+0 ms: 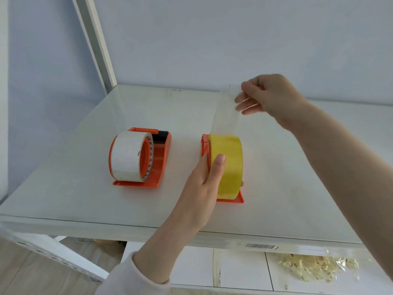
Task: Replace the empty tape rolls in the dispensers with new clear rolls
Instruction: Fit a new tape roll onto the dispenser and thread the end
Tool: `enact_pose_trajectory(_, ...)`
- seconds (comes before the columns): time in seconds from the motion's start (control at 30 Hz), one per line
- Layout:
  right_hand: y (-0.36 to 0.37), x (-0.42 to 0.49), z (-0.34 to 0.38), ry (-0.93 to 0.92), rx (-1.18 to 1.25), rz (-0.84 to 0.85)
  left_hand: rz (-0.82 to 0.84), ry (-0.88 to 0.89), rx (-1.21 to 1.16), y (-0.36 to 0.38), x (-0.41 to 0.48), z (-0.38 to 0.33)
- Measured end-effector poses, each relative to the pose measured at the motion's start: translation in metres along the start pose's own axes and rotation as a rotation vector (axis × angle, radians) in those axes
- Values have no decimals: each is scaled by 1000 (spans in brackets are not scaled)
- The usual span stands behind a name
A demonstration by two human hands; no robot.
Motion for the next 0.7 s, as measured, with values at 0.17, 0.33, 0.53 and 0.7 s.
enact_pose_trajectory(0.17, 8, -1, -46, 425, 501, 100, 1, 15, 0, -1, 1, -1)
enact_pose_trajectory(0.33, 23, -18, -55, 374, 216, 243, 8, -8, 16, -2, 4, -5)
enact_pose_trajectory(0.53, 31, -7, -36, 178, 114, 93, 0, -105, -10, -3, 4, -2)
enact_pose_trajectory(0.7, 21, 25, -36, 317, 300, -114, 41, -177, -36, -4, 2, 1)
Point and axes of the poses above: each hand's wrist, its own x-axis towards the middle knuckle, its own y-axis out of the palm, z = x × y, the point moved 5 cm from there along x, towards the middle knuckle, and after that the axes turned 4 degrees about x, right-handed, at the moved point
